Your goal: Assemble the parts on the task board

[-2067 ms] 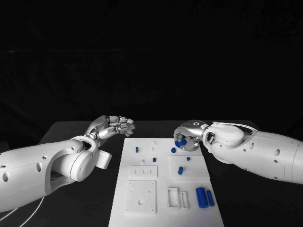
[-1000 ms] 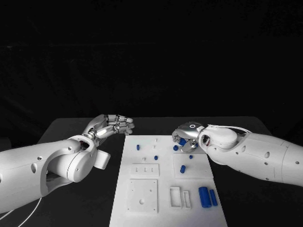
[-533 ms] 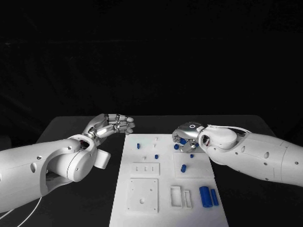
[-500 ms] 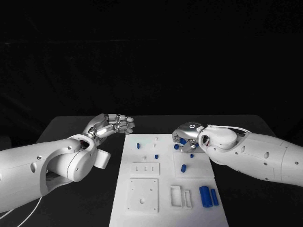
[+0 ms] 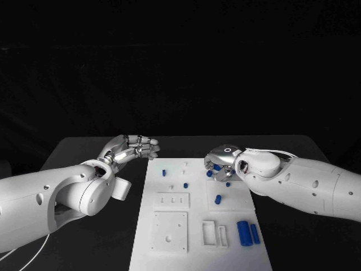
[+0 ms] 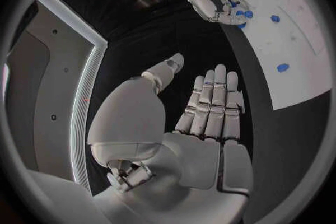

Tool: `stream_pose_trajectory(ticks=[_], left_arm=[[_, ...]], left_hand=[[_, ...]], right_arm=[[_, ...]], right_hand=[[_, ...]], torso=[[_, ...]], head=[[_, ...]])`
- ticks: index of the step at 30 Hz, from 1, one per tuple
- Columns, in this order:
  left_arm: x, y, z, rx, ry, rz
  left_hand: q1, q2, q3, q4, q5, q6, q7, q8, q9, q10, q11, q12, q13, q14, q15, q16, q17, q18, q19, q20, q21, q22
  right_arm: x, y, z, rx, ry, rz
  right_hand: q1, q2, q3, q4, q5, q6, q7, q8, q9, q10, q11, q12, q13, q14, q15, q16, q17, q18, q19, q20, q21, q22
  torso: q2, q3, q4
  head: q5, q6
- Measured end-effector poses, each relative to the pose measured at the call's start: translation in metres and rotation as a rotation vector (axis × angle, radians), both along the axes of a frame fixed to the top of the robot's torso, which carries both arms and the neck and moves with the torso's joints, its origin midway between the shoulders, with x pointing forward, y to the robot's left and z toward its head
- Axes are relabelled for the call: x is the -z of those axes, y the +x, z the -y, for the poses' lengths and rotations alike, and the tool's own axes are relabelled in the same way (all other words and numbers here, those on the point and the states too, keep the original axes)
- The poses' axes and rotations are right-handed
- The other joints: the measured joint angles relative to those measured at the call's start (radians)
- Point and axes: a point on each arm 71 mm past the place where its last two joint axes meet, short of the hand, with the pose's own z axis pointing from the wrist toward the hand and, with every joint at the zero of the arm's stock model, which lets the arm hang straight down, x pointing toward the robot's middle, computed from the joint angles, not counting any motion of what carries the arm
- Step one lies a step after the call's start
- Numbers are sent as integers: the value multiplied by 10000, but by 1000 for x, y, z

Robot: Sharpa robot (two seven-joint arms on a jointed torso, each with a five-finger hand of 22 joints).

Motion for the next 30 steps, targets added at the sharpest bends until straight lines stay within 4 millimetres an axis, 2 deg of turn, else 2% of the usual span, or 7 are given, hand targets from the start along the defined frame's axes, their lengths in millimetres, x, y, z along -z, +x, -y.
stream_pose_trajectory(ticks=[15,18,24,30], left_arm=[[0,0,1,19,-1,-13],[0,0,1,19,0,-16],[0,0,0,12,6,-24],[0,0,0,12,9,-32]], left_hand=[[-40,-40,27,27,0,0,0,0,1,0,0,0,0,0,0,0,1,-1,0,0,0,-1],[-40,-40,27,27,0,0,0,0,1,0,0,0,0,0,0,0,0,-1,0,0,0,-1],[-40,-40,27,27,0,0,0,0,2,1,0,0,0,0,0,0,1,-1,0,0,0,-2],[-40,-40,27,27,0,0,0,0,2,1,0,0,0,0,0,-38,1,-2,0,0,0,-2]], right_arm=[[5,1,-3,14,-78,-16],[6,1,-3,10,-88,-27],[5,1,-3,18,-118,-9],[5,0,-4,-9,-152,16]], right_hand=[[-83,4,95,96,-75,141,-2,52,17,184,-74,36,61,1,-70,82,-91,-80,30,-105,38,7],[-86,8,123,124,-75,268,-51,81,35,319,-123,104,117,-6,-135,82,-145,-162,109,-148,244,7],[-134,56,123,124,-113,440,-116,119,54,530,-204,125,255,-10,-137,82,-303,-172,307,-128,780,6],[-134,55,472,191,-152,661,-206,207,94,808,-303,221,421,-144,-211,123,-394,-223,318,-137,1095,6]], torso=[[44,-8,12],[48,-7,12],[51,-14,-1],[58,-20,-15]], head=[[9,-66],[24,-88],[46,-122],[49,-131]])
